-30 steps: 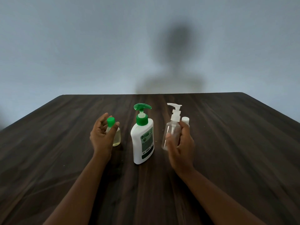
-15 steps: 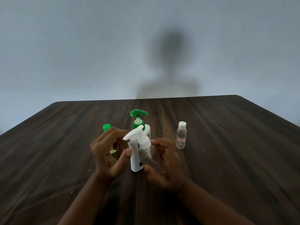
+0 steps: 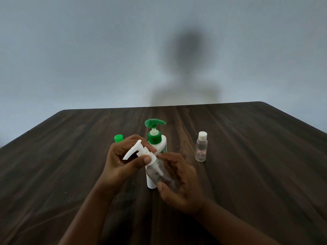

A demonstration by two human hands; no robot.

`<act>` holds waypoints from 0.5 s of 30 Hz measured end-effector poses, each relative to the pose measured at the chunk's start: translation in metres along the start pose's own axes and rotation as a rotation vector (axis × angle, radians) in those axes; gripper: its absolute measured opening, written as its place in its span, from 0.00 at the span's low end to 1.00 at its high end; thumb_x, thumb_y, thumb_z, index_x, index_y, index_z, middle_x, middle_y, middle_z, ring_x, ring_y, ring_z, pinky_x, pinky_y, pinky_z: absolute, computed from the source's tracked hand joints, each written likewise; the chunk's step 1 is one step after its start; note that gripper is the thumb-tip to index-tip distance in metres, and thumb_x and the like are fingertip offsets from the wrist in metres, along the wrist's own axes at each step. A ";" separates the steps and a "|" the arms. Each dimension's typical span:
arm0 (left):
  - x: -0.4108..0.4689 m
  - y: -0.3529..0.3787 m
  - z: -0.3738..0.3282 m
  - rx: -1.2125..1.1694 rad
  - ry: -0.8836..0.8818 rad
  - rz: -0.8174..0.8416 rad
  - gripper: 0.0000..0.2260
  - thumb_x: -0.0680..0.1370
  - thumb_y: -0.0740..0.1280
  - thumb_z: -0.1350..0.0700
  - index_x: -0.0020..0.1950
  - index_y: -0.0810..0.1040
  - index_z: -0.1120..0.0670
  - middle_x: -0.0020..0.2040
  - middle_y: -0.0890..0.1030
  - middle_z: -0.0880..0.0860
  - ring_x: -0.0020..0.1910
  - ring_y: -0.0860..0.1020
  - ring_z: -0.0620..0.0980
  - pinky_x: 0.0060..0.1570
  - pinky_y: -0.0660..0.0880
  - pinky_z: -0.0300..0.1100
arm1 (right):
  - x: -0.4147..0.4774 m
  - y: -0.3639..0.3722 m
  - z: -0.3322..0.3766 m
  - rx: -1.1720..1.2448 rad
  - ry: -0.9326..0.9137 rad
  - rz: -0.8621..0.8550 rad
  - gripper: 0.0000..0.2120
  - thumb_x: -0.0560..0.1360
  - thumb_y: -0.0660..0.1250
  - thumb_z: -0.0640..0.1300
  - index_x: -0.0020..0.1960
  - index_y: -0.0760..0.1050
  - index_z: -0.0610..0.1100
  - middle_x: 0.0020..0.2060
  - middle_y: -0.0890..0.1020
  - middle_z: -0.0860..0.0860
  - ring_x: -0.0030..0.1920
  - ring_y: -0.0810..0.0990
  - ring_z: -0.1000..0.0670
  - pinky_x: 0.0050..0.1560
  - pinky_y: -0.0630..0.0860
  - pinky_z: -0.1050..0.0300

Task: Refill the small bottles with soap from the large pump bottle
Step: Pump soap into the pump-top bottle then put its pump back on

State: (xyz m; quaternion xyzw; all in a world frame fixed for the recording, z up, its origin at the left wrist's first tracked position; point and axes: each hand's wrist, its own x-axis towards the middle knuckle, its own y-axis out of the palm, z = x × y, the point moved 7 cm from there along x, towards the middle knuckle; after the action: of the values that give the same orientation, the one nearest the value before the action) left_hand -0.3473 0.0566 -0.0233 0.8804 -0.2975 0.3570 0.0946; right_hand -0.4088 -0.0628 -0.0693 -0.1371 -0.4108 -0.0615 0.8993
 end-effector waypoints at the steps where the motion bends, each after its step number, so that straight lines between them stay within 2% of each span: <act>1: 0.000 0.000 0.001 -0.021 -0.015 -0.008 0.15 0.69 0.75 0.44 0.42 0.83 0.56 0.40 0.80 0.49 0.37 0.78 0.45 0.37 0.74 0.34 | 0.000 0.000 0.000 -0.019 0.003 -0.007 0.21 0.71 0.68 0.43 0.63 0.69 0.44 0.46 0.78 0.56 0.38 0.76 0.62 0.41 0.71 0.72; 7: 0.001 -0.001 0.004 -0.020 -0.067 -0.027 0.15 0.67 0.75 0.40 0.41 0.84 0.50 0.39 0.81 0.49 0.31 0.77 0.41 0.30 0.72 0.30 | -0.003 -0.001 0.004 -0.240 -0.031 -0.048 0.24 0.71 0.69 0.47 0.64 0.67 0.48 0.52 0.74 0.61 0.48 0.77 0.66 0.46 0.73 0.73; 9: 0.001 -0.002 0.003 0.003 -0.058 -0.038 0.16 0.67 0.74 0.39 0.42 0.84 0.51 0.39 0.81 0.49 0.31 0.76 0.41 0.29 0.71 0.30 | -0.003 -0.002 0.007 -0.333 -0.049 -0.070 0.25 0.71 0.69 0.50 0.65 0.67 0.49 0.53 0.74 0.60 0.47 0.76 0.63 0.45 0.75 0.71; 12: 0.002 -0.002 -0.001 0.060 -0.036 -0.072 0.20 0.68 0.73 0.38 0.42 0.83 0.55 0.38 0.81 0.47 0.31 0.77 0.41 0.30 0.72 0.29 | -0.001 -0.004 0.015 -0.499 -0.119 -0.129 0.24 0.71 0.69 0.53 0.63 0.67 0.48 0.54 0.73 0.56 0.47 0.74 0.62 0.43 0.72 0.74; 15: 0.002 -0.006 0.000 0.075 -0.023 -0.174 0.22 0.63 0.75 0.36 0.38 0.81 0.55 0.34 0.80 0.46 0.30 0.77 0.41 0.29 0.73 0.30 | 0.001 -0.006 0.023 -0.601 -0.224 -0.184 0.23 0.71 0.70 0.52 0.62 0.69 0.47 0.52 0.72 0.53 0.45 0.74 0.58 0.41 0.73 0.69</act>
State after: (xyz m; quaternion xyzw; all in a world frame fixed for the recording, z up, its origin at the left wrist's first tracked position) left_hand -0.3428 0.0603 -0.0222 0.9099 -0.2074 0.3480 0.0890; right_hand -0.4263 -0.0613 -0.0528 -0.3643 -0.4813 -0.2453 0.7586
